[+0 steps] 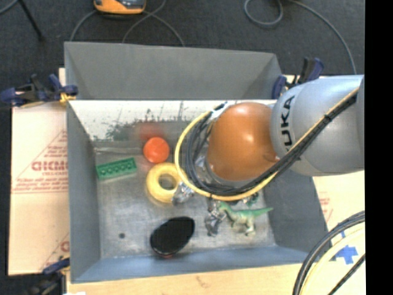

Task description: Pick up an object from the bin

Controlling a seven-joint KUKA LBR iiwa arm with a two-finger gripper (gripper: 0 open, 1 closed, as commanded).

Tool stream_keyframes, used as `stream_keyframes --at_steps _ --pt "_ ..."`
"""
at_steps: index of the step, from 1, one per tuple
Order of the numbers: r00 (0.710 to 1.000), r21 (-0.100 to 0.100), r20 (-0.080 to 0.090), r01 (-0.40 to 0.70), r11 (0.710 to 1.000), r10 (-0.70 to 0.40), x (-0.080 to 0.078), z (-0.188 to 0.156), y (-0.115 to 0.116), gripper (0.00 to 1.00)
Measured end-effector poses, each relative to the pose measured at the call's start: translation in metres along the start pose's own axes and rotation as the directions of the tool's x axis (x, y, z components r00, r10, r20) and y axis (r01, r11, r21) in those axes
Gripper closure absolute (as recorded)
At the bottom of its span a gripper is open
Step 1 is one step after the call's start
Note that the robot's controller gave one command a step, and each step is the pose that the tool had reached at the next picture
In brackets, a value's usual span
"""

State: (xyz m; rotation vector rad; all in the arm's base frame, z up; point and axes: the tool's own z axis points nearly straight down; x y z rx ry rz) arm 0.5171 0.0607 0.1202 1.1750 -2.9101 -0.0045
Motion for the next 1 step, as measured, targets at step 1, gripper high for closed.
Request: stream_keyframes --at_steps 1 --pt "1.0 0.007 0.011 -0.021 1.0 0.021 -0.0151 0.0237 0.0132 0.0"
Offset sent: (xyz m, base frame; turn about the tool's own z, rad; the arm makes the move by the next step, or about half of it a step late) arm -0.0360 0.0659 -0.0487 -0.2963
